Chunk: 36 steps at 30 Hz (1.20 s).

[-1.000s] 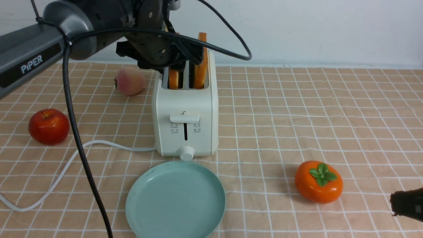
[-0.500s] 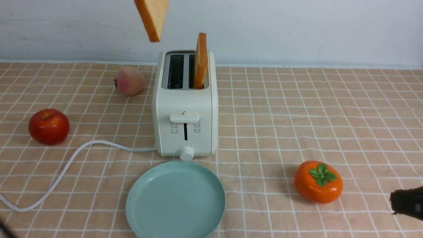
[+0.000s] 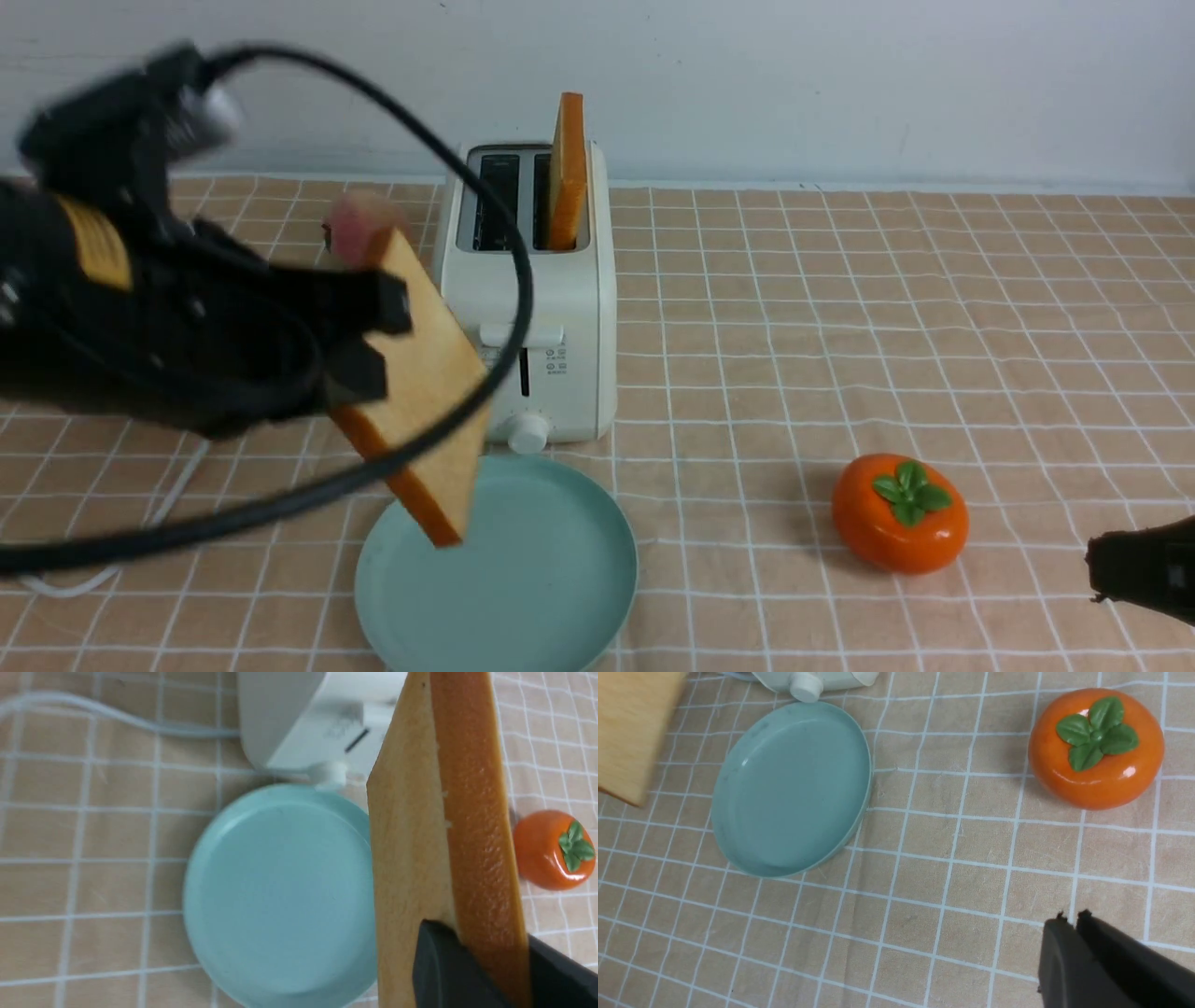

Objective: Take toasted bread from bread machine on light coffee tablecloth place on plate.
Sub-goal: 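Place the slice of bread on the plate with the left gripper, then grasp the toast slice in the toaster and pull it up out of the slot with the right gripper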

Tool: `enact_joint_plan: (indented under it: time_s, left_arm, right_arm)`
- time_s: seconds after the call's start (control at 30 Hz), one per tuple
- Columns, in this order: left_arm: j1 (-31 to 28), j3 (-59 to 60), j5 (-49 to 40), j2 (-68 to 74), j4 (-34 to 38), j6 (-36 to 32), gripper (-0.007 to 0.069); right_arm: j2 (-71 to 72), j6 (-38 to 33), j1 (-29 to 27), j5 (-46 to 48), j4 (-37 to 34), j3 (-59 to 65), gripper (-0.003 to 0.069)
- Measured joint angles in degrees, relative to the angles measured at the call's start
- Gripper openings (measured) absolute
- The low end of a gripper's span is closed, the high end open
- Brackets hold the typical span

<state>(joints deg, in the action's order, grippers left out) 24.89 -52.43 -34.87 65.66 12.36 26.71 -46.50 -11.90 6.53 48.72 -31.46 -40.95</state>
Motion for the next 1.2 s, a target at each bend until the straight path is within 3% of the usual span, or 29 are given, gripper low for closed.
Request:
enact_joint_plan:
  time_s: [0.03,0.13,0.23,0.47,0.7,0.8,0.83,0.87,0.97,1.1,1.17,1.2]
  left_arm:
    - [0.0,0.8,0.9,0.1,0.6,-0.3,0.0094]
    - [0.0,10.8,14.7,2.9,10.0,-6.3,0.0094]
    - [0.0,13.3,19.6,6.2,16.7,-9.8,0.0094]
    - [0.0,13.5,22.7,16.0,28.4,-18.1,0.0094]
    - [0.0,13.5,22.5,18.5,29.5,-23.7,0.013]
    - [0.0,13.5,19.7,18.6,26.1,-24.6,0.0283]
    - [0.0,13.5,19.7,18.6,26.1,-24.6,0.0283]
    - [0.0,13.5,17.0,18.5,21.9,-24.6,0.0372]
    - [-1.3,13.4,10.1,17.6,14.3,-21.0,0.0456]
    - [-5.3,11.4,-0.9,13.6,2.3,-10.9,0.0442]
    - [-6.2,10.6,-4.0,11.7,-2.4,-8.0,0.0407]
    - [-6.6,9.9,-7.3,8.9,-6.4,-4.9,0.034]
  right_arm:
    - [0.0,0.0,0.0,0.0,-0.1,0.0,0.0038]
    - [0.0,0.0,0.0,-0.1,-1.0,0.0,0.0041]
    - [0.0,0.0,0.0,-0.2,-1.1,0.0,0.0041]
    - [0.0,0.0,0.0,-0.2,-1.2,0.0,0.0047]
    - [0.0,0.0,0.0,-0.2,-2.2,0.0,0.0051]
    - [0.0,0.0,0.0,-0.2,-2.9,0.0,0.0055]
    - [0.0,0.0,0.0,-0.2,-2.9,0.0,0.0055]
    - [0.0,0.0,0.0,-0.2,-3.3,0.0,0.0055]
    - [-0.4,0.0,0.0,0.5,-3.1,-1.4,0.0055]
    - [-3.2,0.1,0.0,2.9,-2.7,-6.6,0.0055]
    - [-5.2,0.4,0.0,3.9,-2.6,-9.4,0.0055]
    - [-7.6,0.7,0.0,5.0,-2.5,-12.5,0.0057]
